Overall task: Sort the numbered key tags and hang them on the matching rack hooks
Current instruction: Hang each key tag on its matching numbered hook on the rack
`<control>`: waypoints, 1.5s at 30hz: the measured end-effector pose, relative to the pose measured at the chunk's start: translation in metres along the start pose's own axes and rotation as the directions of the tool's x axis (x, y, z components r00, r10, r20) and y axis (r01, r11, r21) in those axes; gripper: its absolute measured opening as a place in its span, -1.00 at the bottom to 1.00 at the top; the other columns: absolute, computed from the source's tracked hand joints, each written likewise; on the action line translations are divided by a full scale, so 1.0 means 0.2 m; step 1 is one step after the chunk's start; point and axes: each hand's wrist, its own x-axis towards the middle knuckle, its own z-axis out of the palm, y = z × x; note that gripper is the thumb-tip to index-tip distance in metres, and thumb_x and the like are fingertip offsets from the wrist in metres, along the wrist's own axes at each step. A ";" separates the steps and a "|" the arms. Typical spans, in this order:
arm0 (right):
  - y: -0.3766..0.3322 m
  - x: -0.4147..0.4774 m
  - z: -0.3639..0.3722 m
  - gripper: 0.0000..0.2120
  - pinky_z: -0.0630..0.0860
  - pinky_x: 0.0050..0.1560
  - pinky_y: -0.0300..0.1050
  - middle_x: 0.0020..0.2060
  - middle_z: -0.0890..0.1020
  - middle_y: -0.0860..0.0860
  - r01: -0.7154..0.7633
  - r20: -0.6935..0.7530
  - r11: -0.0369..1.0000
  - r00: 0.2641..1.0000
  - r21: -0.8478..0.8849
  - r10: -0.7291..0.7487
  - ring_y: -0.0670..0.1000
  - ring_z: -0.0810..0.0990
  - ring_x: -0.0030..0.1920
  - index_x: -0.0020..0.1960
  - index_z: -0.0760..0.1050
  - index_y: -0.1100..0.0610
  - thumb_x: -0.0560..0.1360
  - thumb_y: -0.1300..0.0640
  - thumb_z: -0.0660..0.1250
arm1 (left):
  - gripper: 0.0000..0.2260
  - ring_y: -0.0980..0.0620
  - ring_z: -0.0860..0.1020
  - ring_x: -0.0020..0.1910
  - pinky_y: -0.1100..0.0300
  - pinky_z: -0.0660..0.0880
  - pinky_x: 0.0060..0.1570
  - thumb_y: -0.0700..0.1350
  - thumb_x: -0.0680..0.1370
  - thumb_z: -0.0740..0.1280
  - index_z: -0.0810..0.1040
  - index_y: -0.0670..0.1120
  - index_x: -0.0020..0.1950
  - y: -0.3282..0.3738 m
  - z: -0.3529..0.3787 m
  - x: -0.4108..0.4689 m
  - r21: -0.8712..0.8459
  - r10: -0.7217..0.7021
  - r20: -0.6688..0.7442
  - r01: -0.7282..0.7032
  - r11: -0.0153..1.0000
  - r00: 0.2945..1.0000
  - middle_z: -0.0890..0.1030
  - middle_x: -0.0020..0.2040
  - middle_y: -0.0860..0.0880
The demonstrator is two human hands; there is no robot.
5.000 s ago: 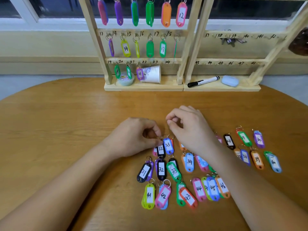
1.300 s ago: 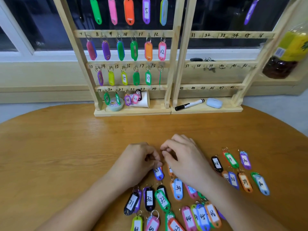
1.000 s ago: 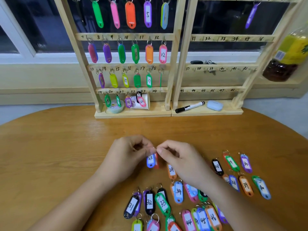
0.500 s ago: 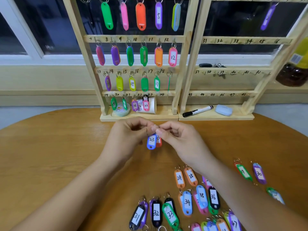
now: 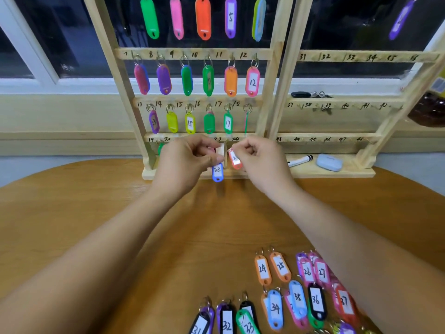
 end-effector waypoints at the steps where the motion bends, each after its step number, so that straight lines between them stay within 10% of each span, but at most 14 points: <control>1: -0.01 0.02 0.01 -0.82 0.65 -0.13 0.15 -0.37 0.64 -0.09 0.024 -0.022 0.999 0.999 -0.041 -0.025 0.00 0.63 -0.29 -0.19 0.65 0.00 0.59 0.08 0.41 | -0.81 0.08 0.71 -0.21 0.10 0.65 -0.01 -0.18 0.48 0.62 0.73 -0.01 0.05 0.00 0.00 0.02 0.000 -0.004 -0.005 0.004 1.000 1.000 0.76 -0.19 0.00; 6: -0.04 0.05 0.04 -0.79 0.61 -0.17 0.01 -0.39 0.65 -0.09 0.143 -0.091 0.970 0.982 -0.198 -0.163 -0.07 0.63 -0.33 -0.20 0.59 0.03 0.62 0.07 0.40 | -0.85 -0.02 0.76 -0.15 -0.02 0.70 0.08 -0.25 0.49 0.60 0.72 -0.10 0.00 0.00 -0.02 0.05 0.005 -0.021 0.009 0.021 1.000 1.000 0.77 -0.18 -0.04; 15: -0.06 0.07 0.02 -0.91 0.52 -0.35 -0.16 -0.41 0.68 -0.06 0.031 -0.046 0.999 0.998 0.011 -0.030 -0.03 0.61 -0.50 -0.10 0.63 0.09 0.58 0.21 0.42 | -0.87 -0.04 0.75 -0.14 0.03 0.70 0.04 -0.29 0.52 0.55 0.74 -0.10 0.01 -0.05 0.00 0.03 -0.046 -0.097 0.094 0.101 0.994 0.991 0.76 -0.15 -0.11; 22: -0.02 0.09 0.03 -0.89 0.66 -0.09 -0.04 -0.37 0.69 -0.11 0.118 -0.054 0.988 0.991 -0.099 -0.124 -0.10 0.69 -0.29 -0.08 0.71 0.01 0.50 0.19 0.45 | -0.84 0.01 0.74 -0.19 0.07 0.68 0.02 -0.26 0.52 0.56 0.73 -0.04 0.02 -0.03 0.01 0.05 -0.013 -0.079 0.051 0.080 0.997 0.996 0.77 -0.19 -0.01; 33: 0.02 0.08 0.05 -0.90 0.42 -0.18 -0.21 -0.30 0.64 -0.16 0.202 -0.018 0.944 0.977 -0.262 -0.214 -0.21 0.51 -0.36 0.03 0.65 -0.02 0.55 0.16 0.44 | -0.84 0.06 0.73 -0.19 0.20 0.57 -0.12 -0.31 0.51 0.53 0.71 -0.10 0.01 -0.02 -0.01 0.06 -0.029 -0.054 0.011 0.055 0.998 0.998 0.77 -0.17 -0.06; 45: 0.00 -0.01 0.02 -0.60 0.63 -0.08 -0.02 -0.08 0.72 -0.15 0.221 0.059 0.896 0.975 -0.385 -0.215 -0.08 0.59 -0.23 0.38 0.54 -0.06 0.57 0.12 0.43 | -0.83 0.25 0.67 -0.25 0.32 0.57 -0.21 -0.27 0.51 0.53 0.69 -0.01 -0.01 0.09 0.08 0.15 0.162 0.131 -0.072 -0.118 0.980 0.989 0.74 -0.23 0.10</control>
